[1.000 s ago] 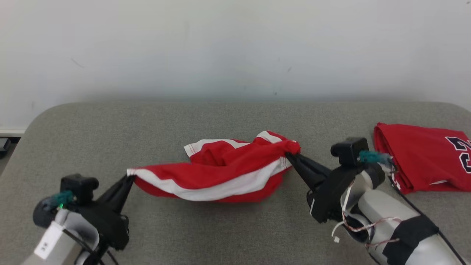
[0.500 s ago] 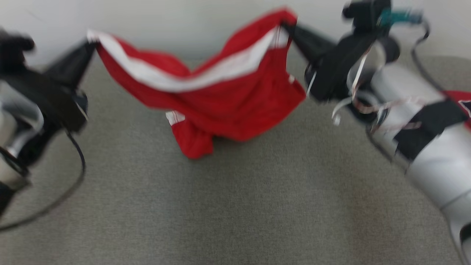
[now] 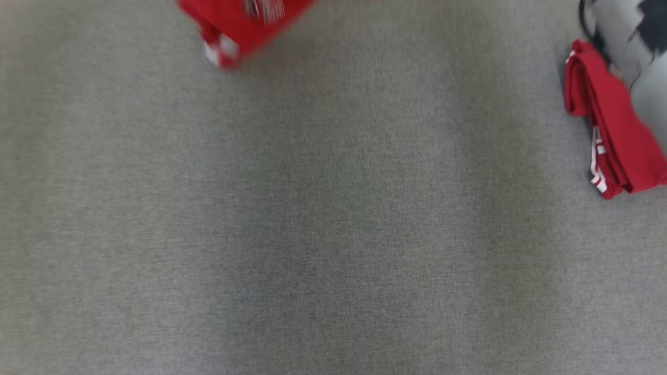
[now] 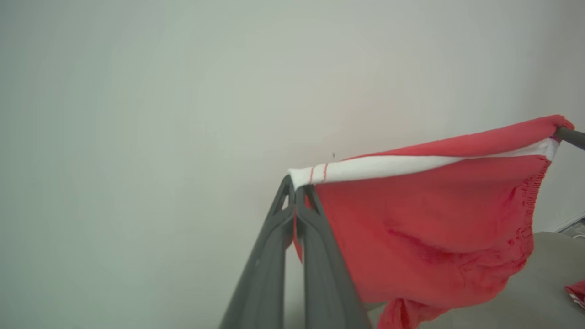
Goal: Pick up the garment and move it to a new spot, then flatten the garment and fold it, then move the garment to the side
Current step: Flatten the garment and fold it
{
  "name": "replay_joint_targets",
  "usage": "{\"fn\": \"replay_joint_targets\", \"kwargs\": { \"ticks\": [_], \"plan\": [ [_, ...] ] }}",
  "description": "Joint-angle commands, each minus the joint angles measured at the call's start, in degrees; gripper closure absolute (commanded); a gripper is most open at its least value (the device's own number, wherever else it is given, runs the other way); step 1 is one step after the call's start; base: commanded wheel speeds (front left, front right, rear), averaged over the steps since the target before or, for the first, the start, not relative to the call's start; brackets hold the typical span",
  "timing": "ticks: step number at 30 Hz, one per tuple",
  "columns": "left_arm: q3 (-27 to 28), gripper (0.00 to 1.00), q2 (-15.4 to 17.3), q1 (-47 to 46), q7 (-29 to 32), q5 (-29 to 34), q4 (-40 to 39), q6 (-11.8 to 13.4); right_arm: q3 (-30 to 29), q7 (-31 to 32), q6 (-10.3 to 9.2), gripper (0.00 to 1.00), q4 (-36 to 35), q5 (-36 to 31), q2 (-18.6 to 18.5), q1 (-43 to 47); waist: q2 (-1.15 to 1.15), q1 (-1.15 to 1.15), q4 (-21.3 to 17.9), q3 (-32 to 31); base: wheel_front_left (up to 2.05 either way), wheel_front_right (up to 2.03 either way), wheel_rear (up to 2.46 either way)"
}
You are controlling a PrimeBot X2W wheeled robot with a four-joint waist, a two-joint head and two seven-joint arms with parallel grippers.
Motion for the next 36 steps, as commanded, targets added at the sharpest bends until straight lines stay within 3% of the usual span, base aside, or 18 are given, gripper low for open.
{"fn": "replay_joint_targets", "kwargs": {
  "ticks": [1,4,9,16,24,31,36],
  "plan": [
    [-0.33,1.00,-0.18,-1.91,-0.93,0.76,0.99,0.22,0.12,-1.62,-0.11,1.00,1.40,-0.90,-0.10,-1.79,-0.02,-0.02,-0.90,3.26,0.00,0.00,0.00],
    [-1.64,1.00,-1.68,-7.30,-5.35,2.88,4.04,0.22,-0.86,-6.09,-0.12,1.00,5.48,-2.34,1.08,-6.51,-0.02,-0.02,-0.14,4.68,0.00,0.00,0.00],
    [-3.60,1.00,-4.55,-8.62,-9.76,3.20,7.34,0.22,-0.64,-7.41,-0.12,1.00,6.84,-4.74,2.27,-7.53,-0.02,-0.02,0.79,7.13,0.00,0.00,0.00],
    [-6.76,1.00,-5.77,-4.26,-13.41,-0.43,7.18,0.22,-0.50,-7.49,-0.12,1.00,2.76,-6.60,1.70,-3.54,-0.02,-0.02,1.86,8.10,0.00,0.00,0.00],
    [-6.70,1.00,-4.32,1.75,-14.76,-2.88,2.92,0.20,1.93,-7.47,-0.12,1.00,-6.67,-4.76,-0.77,4.63,-0.02,-0.02,2.09,5.41,0.00,0.00,0.00],
    [-0.07,1.00,-0.80,16.61,-14.74,-0.78,-7.67,0.22,4.77,-7.47,-0.11,1.00,-18.32,-0.52,-5.70,16.97,-0.02,-0.02,1.14,0.29,0.00,0.00,0.00],
    [3.89,1.00,0.83,30.58,-14.75,1.92,-15.55,2.22,6.86,-7.47,-0.11,1.00,-25.99,2.93,-9.73,28.33,-0.02,-0.02,1.06,-4.72,0.00,0.00,0.00]
  ]
}}
